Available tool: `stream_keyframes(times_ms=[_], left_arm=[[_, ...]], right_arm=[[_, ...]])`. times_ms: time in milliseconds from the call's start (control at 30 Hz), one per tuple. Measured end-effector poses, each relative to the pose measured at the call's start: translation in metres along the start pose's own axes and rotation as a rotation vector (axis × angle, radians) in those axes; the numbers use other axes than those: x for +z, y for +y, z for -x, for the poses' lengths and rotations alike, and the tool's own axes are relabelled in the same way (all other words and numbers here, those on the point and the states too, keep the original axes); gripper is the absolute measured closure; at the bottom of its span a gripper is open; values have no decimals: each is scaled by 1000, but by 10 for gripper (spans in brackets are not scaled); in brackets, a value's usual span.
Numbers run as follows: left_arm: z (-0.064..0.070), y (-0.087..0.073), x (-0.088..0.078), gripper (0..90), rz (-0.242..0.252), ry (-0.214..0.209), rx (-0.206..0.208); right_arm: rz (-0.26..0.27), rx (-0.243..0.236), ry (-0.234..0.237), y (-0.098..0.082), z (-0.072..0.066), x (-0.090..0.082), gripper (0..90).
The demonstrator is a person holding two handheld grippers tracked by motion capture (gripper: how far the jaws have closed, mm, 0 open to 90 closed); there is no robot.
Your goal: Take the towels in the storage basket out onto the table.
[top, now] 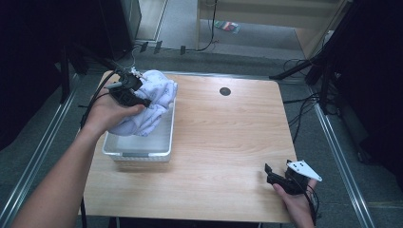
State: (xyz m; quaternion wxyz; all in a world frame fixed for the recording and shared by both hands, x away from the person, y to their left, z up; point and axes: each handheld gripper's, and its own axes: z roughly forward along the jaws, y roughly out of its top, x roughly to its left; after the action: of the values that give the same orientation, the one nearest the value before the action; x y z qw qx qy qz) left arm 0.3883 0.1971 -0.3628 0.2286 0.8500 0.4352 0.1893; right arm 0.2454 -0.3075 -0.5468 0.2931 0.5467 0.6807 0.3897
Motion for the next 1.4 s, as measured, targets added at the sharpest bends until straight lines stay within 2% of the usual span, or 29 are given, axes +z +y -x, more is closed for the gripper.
stream_keyframes(times_ms=[233,533,1167,1300,1333,1367,1400], left_arm=[[10,12,-3,578,4,-18,31],[21,22,-1,571,14,-27,44],[55,42,18,561,17,-80,77],[69,49,25,559,18,-97,93],[69,49,25,559,18,-97,93],[75,52,28,559,23,-103,99],[75,52,28,558,23,-103,99]], right_arm=[[-3,0,2,0,0,0,138],[-3,3,5,0,0,0,138],[-1,5,8,0,0,0,138],[-2,6,9,0,0,0,138],[-2,6,9,0,0,0,138],[-1,5,9,0,0,0,138],[-1,5,9,0,0,0,138]])
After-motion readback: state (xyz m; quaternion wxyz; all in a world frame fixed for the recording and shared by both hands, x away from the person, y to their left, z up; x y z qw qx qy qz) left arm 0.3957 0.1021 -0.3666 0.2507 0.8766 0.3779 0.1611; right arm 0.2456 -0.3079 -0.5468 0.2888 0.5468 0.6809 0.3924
